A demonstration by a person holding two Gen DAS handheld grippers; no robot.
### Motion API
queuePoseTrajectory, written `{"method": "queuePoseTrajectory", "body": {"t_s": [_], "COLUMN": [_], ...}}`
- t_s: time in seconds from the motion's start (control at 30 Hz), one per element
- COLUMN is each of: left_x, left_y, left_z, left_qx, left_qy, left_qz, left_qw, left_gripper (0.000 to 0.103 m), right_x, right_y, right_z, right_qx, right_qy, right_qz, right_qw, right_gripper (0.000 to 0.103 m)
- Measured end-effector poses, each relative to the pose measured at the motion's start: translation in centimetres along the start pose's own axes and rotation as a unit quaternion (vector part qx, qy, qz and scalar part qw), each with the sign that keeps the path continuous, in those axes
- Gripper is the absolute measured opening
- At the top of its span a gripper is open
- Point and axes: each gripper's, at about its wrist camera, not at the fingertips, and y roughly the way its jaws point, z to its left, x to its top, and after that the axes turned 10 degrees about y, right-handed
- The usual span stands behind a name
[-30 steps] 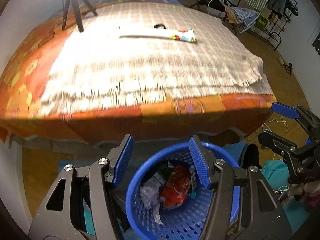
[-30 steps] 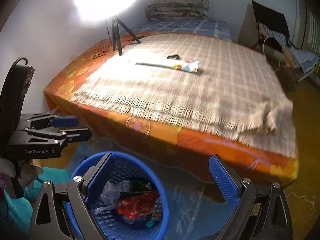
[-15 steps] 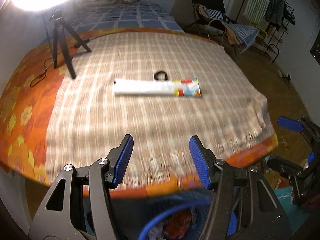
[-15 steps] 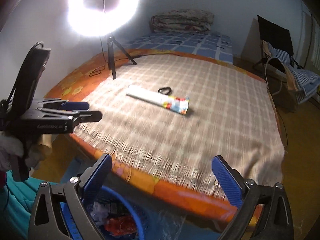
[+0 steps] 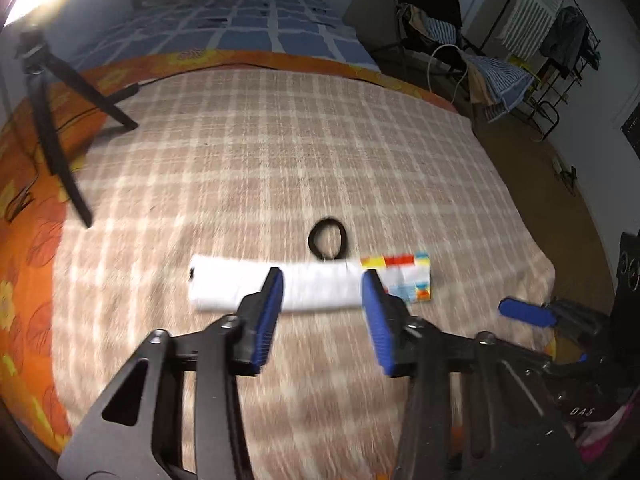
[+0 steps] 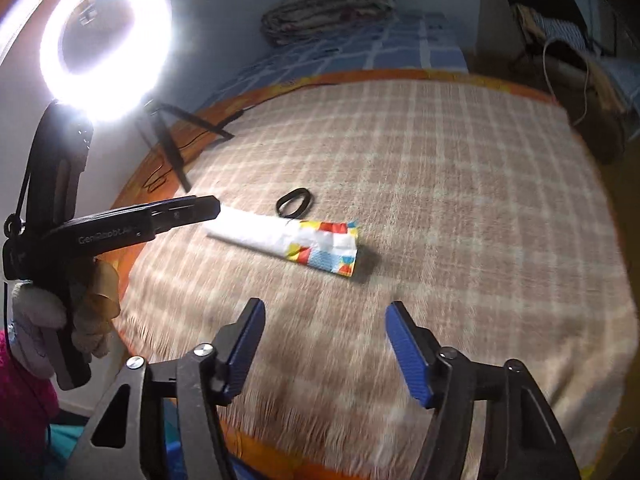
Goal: Collect trash
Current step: 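Grasp the black hair tie with the left tool while the right tool grasps the white wrapper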
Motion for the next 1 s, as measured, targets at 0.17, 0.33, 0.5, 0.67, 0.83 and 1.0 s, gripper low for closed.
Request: {"method": "queuePoseTrajectory", "body": {"t_s": [0.17, 0.33, 0.5, 0.67, 0.83, 1.0], "left_x": [1.2, 1.9, 2.0, 1.9, 2.1, 2.5], "left_y": [3.2, 5.8, 7.4, 8.6, 9.2, 9.4], "left_z": [0.9, 1.2, 1.2, 1.1, 0.2, -0.3], "left_qx": [-0.022, -0.015, 0.008, 0.011, 0.03, 0.029], "left_qy": [-0.026, -0.031, -0.017, -0.013, 0.007, 0.001], "left_qz": [0.014, 0.027, 0.039, 0.045, 0.035, 0.023], "left_qw": [0.9993, 0.999, 0.9991, 0.9989, 0.9989, 0.9993], "left_gripper": [0.03, 0.019, 0.016, 0.015, 0.005, 0.003], "right_x": [1.7, 2.8, 3.3, 3.7, 3.7, 3.6], "right_y": [2.0, 3.5, 4.6, 5.9, 7.3, 7.4], "right_z": [-1.5, -2.4, -2.6, -2.4, -2.4, -2.0], "right_qx": [0.02, 0.037, 0.046, 0.043, 0.044, 0.038], "right_qy": [0.026, 0.049, 0.055, 0.055, 0.066, 0.056], "right_qz": [0.008, 0.015, 0.021, 0.026, 0.036, 0.033], "right_qw": [0.999, 0.998, 0.997, 0.997, 0.996, 0.997], "right_gripper": [0.057, 0.051, 0.048, 0.046, 0.032, 0.006]}}
